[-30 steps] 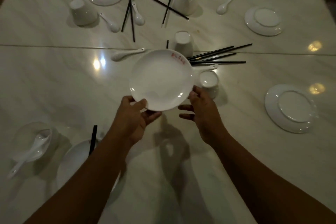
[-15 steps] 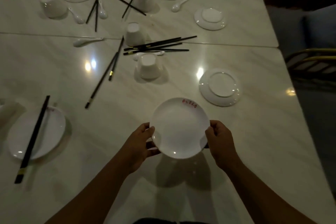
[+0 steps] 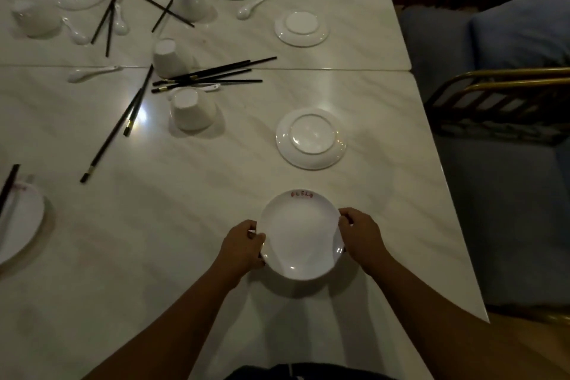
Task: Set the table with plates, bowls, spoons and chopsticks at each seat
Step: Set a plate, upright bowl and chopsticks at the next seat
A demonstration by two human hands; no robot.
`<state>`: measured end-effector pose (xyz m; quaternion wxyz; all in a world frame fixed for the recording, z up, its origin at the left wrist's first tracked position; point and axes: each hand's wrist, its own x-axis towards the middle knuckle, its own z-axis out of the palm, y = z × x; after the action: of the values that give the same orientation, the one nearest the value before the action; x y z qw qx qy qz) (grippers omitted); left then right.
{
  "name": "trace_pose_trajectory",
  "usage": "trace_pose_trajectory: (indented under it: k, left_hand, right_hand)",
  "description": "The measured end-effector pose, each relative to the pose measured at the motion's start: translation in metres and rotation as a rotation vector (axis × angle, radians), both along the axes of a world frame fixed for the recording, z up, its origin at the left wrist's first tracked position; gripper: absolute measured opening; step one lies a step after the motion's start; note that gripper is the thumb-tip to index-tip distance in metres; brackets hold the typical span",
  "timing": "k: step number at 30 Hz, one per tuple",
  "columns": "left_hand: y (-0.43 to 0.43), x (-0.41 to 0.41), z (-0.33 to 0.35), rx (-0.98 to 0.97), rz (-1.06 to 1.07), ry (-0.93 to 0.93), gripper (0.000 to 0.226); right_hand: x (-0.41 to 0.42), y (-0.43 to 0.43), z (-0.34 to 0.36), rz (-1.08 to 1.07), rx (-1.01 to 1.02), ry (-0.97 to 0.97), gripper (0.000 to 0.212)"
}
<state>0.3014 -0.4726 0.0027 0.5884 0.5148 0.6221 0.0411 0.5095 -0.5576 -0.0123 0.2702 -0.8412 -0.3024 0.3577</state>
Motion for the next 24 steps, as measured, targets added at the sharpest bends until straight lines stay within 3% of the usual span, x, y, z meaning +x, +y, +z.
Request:
trace_pose_trajectory:
  k: [9,24]
  left_hand:
    - [0.010,0.006,-0.010,0.086,-0.073,0.116,0.009]
    - [0.021,0.000,-0.014,0.142,0.001,0.094,0.013]
  right_hand:
    - [0.016,0.017,-0.009,0.143,-0.065,-0.086,0.027]
    - [0.017,0.029,-0.013,0.191,-0.056,-0.118,0.029]
